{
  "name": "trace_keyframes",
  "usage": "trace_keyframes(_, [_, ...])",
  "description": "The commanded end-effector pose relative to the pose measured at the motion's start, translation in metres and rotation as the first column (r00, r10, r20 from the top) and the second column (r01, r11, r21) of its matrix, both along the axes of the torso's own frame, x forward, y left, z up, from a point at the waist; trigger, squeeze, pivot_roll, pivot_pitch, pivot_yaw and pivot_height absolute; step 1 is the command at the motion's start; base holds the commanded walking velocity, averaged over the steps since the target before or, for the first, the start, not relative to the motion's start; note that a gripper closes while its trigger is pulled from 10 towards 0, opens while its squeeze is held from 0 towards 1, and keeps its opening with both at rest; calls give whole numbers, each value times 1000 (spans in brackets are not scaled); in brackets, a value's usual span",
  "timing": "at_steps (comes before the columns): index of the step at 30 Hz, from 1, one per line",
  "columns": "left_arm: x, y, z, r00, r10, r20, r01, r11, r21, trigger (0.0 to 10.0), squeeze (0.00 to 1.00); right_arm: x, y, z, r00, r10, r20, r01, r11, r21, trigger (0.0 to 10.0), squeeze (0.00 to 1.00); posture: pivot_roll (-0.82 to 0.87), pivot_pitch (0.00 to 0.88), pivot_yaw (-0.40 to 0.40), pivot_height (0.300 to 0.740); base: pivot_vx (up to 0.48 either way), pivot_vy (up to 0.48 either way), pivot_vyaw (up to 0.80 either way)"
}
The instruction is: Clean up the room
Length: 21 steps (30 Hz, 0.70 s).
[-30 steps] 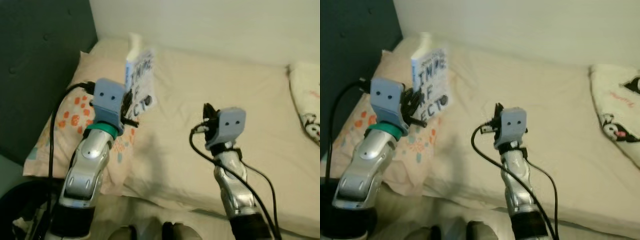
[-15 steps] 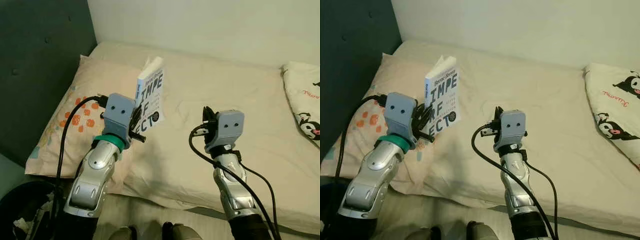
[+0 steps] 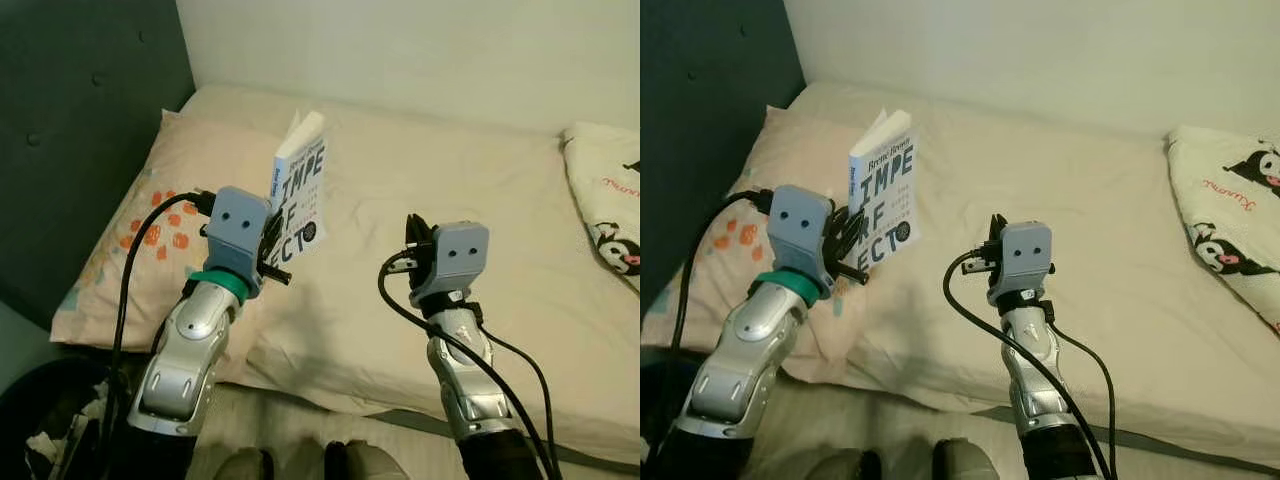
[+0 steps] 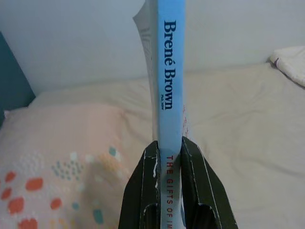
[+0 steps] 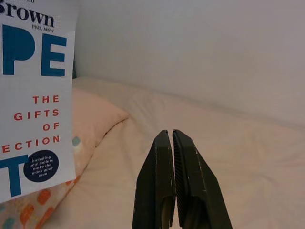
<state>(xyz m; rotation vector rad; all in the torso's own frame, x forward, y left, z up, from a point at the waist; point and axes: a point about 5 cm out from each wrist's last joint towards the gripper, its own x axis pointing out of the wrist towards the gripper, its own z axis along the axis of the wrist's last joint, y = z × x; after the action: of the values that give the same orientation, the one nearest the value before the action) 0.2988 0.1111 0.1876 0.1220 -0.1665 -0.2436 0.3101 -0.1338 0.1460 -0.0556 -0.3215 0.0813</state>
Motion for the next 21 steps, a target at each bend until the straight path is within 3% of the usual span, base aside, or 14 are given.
trace_keyframes(1, [-1, 1, -6, 1000, 5, -20, -6, 1000, -15, 10000, 0, -2, -4, -7, 1000, -15, -25, 15, 1000, 6, 10000, 0, -78, 103, 14, 630, 0, 0, 0])
trace_keyframes(9, [-1, 3, -13, 997, 21, -69, -25, 998, -55, 10000, 0, -3, -5, -8, 999, -22, -28, 22, 1000, 4, 10000, 0, -80, 107, 14, 592, 0, 0, 0])
trace_keyframes(16, [0, 5, -17, 991, 62, -123, -76, 990, -115, 10000, 0, -2, -5, -8, 999, -26, -30, 26, 1000, 8, 10000, 0, -79, 107, 17, 592, 0, 0, 0])
trace_keyframes(18, [2, 8, -16, 985, 89, -148, -115, 978, -175, 10000, 0, -3, -4, -9, 999, -23, -30, 24, 1000, 8, 10000, 0, -78, 106, 17, 592, 0, 0, 0])
trace_keyframes(21, [2, 8, -16, 985, 89, -148, -115, 978, -175, 10000, 0, -3, -4, -9, 999, -23, -30, 24, 1000, 8, 10000, 0, -78, 106, 17, 592, 0, 0, 0])
